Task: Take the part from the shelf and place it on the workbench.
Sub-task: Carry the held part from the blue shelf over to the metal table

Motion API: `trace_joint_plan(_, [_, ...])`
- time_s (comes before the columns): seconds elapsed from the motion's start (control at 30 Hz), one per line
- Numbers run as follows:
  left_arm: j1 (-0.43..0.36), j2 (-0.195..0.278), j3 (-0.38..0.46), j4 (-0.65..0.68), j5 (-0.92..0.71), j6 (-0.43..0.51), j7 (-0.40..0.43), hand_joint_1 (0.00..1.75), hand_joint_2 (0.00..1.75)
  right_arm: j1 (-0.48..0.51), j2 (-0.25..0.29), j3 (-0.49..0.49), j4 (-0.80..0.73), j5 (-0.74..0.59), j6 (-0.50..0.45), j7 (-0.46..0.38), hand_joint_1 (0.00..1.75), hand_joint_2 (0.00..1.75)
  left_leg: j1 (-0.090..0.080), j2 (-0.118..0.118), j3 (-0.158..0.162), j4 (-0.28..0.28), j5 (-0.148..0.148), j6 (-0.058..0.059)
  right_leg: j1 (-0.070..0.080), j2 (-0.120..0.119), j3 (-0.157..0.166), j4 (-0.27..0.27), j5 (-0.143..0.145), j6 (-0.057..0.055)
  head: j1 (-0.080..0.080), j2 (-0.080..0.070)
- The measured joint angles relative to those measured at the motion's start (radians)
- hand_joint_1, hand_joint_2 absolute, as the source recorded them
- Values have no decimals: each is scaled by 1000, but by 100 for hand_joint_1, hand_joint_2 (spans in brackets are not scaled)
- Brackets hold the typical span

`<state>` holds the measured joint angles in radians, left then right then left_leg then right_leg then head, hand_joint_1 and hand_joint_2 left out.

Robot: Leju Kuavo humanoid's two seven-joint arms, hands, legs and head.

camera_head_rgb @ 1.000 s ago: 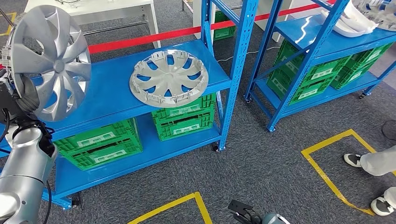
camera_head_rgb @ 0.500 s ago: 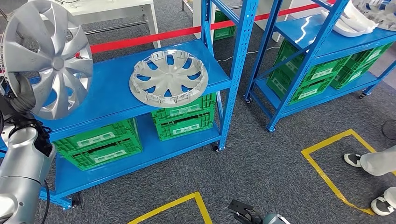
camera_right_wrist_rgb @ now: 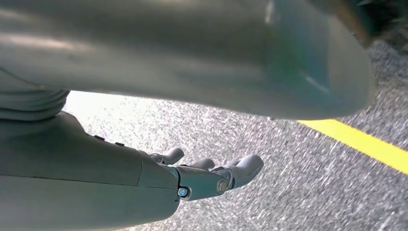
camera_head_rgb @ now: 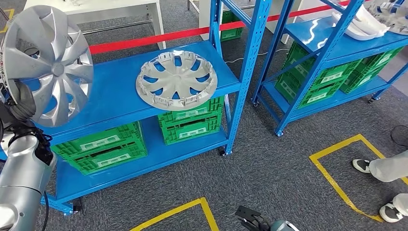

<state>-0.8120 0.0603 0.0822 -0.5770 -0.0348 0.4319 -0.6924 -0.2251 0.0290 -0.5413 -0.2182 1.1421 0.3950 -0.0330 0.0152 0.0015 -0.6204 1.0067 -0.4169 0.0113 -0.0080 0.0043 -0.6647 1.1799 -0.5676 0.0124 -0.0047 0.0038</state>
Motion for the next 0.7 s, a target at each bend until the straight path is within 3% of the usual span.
trace_joint_plan(0.07, [5,0,-1,0,0,0,0,175,175,2,0,0,0,0,0,0,0,0,1,3,-4,3,0,-1,-7,0,-48,112,-40,8,0,0])
trace_joint_plan(0.1, [7,0,-1,0,0,0,0,175,175,3,0,0,0,0,0,0,0,0,3,3,-7,5,1,-2,-10,0,-48,116,-30,11,0,0])
trace_joint_plan(0.13, [8,0,-1,0,0,0,0,175,175,3,0,0,0,0,0,0,0,0,6,4,-10,9,1,-5,-13,-1,-29,82,-4,13,0,0])
trace_joint_plan(0.2, [9,0,-1,-1,0,0,0,175,175,2,0,0,0,0,0,0,0,0,11,2,-18,19,1,-15,-18,-1,46,-55,50,17,0,0])
trace_joint_plan(0.27, [8,0,-1,-4,0,0,0,175,175,0,0,0,0,0,0,0,0,0,12,0,-25,25,4,-32,-15,2,85,-135,74,9,1,0])
trace_joint_plan(0.37, [8,1,-2,-6,0,0,-1,175,175,0,0,0,0,0,0,0,0,0,12,-3,-32,24,14,-56,-10,5,73,-138,83,-17,0,0])
trace_joint_plan(0.4, [9,2,-2,-6,0,1,-1,175,175,0,0,0,0,-1,0,0,0,0,13,-3,-38,30,5,-61,-10,5,69,-139,88,-27,-1,0])
trace_joint_plan(0.47, [9,2,-2,-5,1,2,-1,175,175,0,0,0,0,-2,0,0,0,0,15,-2,-65,97,-55,-65,-11,3,58,-143,102,-45,-2,0])
trace_joint_plan(0.53, [9,2,-2,-4,2,3,-1,175,175,1,0,0,0,-4,0,0,0,0,13,-2,-105,226,-136,-68,-7,3,43,-143,114,-54,-3,0])
trace_joint_plan(0.57, [10,2,-2,-4,3,3,-1,175,175,3,0,0,0,-6,0,0,0,0,12,-2,-117,277,-159,-68,-4,3,35,-142,120,-56,-3,0])
trace_joint_plan(0.6, [11,2,-2,-4,4,4,-1,175,175,4,0,0,0,-7,-1,-1,0,0,11,-2,-113,299,-166,-67,-2,4,27,-142,126,-57,-3,0])
trace_joint_plan(0.63, [13,2,-2,-3,5,5,-1,175,175,6,0,0,0,-8,-1,-1,0,0,10,-2,-90,282,-155,-63,1,4,19,-141,132,-56,-3,0])
trace_joint_plan(0.7, [14,2,-3,-5,5,9,-1,175,175,8,0,0,0,-9,0,-2,0,0,5,-2,-2,157,-119,-53,3,5,6,-138,142,-52,-3,0])
